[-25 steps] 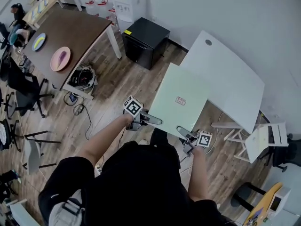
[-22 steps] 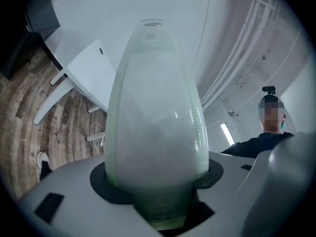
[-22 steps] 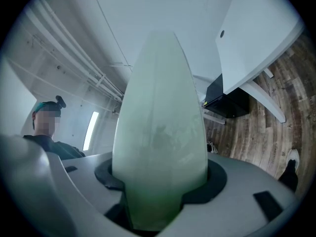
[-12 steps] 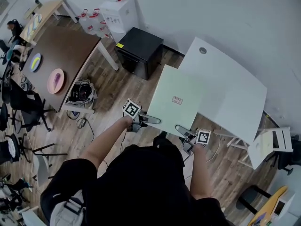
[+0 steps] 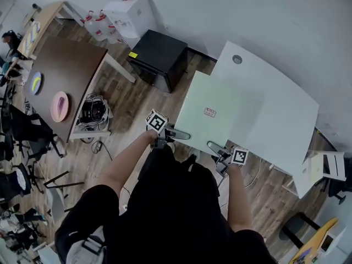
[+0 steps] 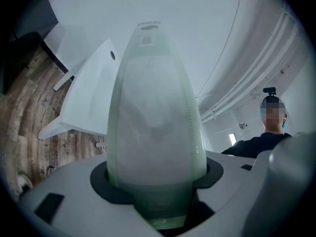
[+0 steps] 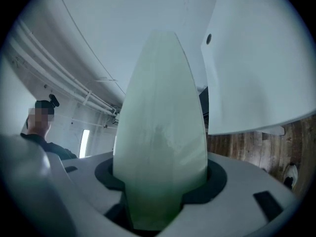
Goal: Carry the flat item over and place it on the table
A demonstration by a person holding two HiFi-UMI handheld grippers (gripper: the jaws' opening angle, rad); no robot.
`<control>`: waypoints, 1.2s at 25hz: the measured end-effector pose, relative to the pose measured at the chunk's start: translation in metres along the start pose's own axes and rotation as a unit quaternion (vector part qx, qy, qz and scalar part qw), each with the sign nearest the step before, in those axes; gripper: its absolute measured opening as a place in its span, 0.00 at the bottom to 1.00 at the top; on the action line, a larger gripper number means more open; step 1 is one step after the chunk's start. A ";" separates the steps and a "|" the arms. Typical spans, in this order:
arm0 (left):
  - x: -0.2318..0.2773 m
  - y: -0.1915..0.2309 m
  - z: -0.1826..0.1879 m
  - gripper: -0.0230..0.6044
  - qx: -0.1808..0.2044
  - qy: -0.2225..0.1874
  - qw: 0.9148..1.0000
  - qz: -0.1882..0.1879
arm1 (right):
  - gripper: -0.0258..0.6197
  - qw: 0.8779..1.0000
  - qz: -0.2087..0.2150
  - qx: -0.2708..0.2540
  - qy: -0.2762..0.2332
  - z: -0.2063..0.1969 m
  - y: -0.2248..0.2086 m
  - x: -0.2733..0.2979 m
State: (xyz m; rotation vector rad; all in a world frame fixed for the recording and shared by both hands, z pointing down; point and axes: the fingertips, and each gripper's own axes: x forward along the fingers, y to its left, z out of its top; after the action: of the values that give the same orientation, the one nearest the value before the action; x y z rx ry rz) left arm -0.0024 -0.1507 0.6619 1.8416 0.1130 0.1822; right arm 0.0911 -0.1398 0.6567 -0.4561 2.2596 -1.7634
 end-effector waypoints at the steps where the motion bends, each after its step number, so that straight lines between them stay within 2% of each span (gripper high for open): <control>1: -0.002 0.008 0.005 0.52 -0.004 0.004 1.000 0.004 | 0.51 1.000 -0.002 0.004 -0.005 0.004 -0.006 0.003; 3: -0.005 0.022 0.016 0.52 -0.009 0.011 1.000 0.006 | 0.51 1.000 -0.007 0.009 -0.015 0.014 -0.016 0.008; 7: 0.001 0.037 0.039 0.52 -0.028 0.032 0.999 -0.023 | 0.51 0.999 -0.015 0.031 -0.041 0.032 -0.035 0.013; 12: 0.009 0.065 0.052 0.52 -0.055 0.049 0.997 -0.025 | 0.51 0.996 -0.034 0.055 -0.056 0.042 -0.065 0.009; 16: 0.016 0.088 0.056 0.52 -0.092 0.054 0.994 -0.022 | 0.51 0.992 -0.045 0.099 -0.060 0.045 -0.088 0.004; 19: 0.018 0.100 0.060 0.52 -0.105 0.051 0.993 -0.018 | 0.51 0.990 -0.048 0.116 -0.064 0.046 -0.100 0.003; 23: 0.022 0.103 0.055 0.52 -0.156 0.045 0.986 -0.026 | 0.51 0.986 -0.055 0.142 -0.064 0.041 -0.116 0.000; 25: 0.023 0.111 0.054 0.52 -0.158 0.045 0.986 -0.019 | 0.51 0.984 -0.056 0.156 -0.066 0.039 -0.122 -0.001; 30: 0.021 0.125 0.052 0.52 -0.143 0.042 0.989 -0.001 | 0.51 0.985 -0.065 0.146 -0.070 0.037 -0.132 0.000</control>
State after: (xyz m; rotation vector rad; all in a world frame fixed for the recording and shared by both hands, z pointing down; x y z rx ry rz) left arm 0.0257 -0.2304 0.7695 1.5492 0.1397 0.2600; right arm 0.1176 -0.2019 0.7754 -0.6539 1.8752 -2.0161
